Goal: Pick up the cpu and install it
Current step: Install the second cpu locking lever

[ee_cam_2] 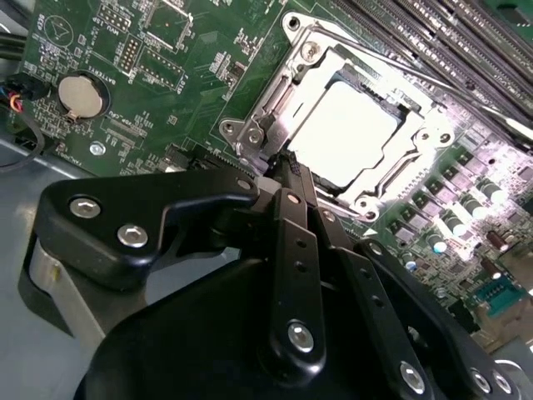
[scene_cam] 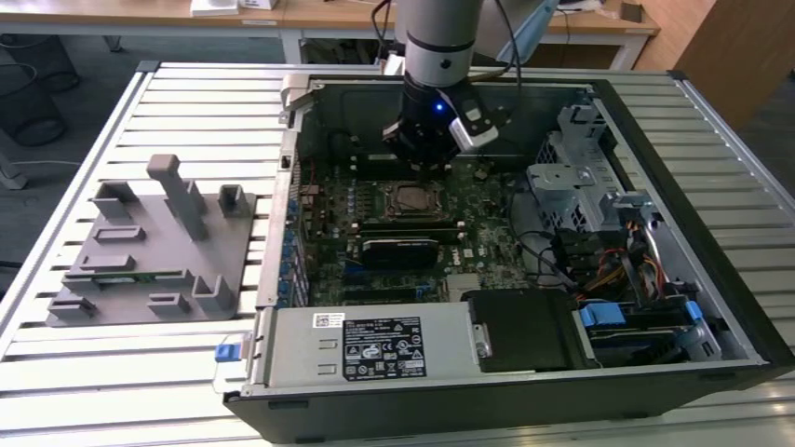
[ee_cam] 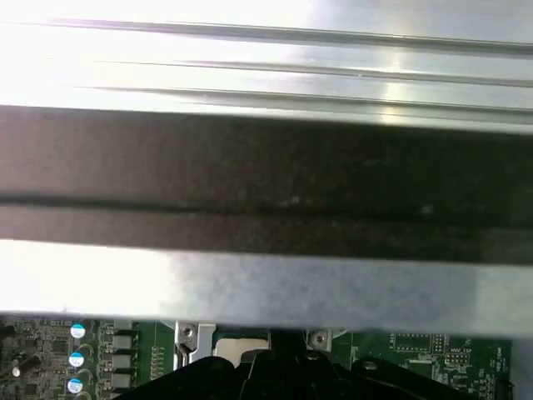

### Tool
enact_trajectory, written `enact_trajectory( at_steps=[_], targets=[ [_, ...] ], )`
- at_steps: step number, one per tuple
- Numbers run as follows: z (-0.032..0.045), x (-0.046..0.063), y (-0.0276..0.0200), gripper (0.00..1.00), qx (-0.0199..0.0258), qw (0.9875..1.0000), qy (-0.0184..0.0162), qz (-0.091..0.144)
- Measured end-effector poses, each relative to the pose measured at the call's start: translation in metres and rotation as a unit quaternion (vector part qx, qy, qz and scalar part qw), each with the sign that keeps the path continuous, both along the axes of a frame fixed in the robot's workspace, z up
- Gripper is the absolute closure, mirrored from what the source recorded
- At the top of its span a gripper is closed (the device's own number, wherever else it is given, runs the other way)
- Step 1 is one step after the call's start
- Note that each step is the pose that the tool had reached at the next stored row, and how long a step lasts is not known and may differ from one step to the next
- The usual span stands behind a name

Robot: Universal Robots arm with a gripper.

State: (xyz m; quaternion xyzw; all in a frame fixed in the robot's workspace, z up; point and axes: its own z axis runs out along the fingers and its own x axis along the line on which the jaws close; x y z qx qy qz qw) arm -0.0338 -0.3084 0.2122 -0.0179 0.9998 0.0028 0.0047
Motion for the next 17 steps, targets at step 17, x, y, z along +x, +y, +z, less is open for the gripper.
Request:
enact_trajectory(
  at_steps=[17],
  targets=[
    [0.0033, 0.0002, -0.0003, 0.89, -0.0020, 1.0000, 0.0002, 0.000]
  ],
)
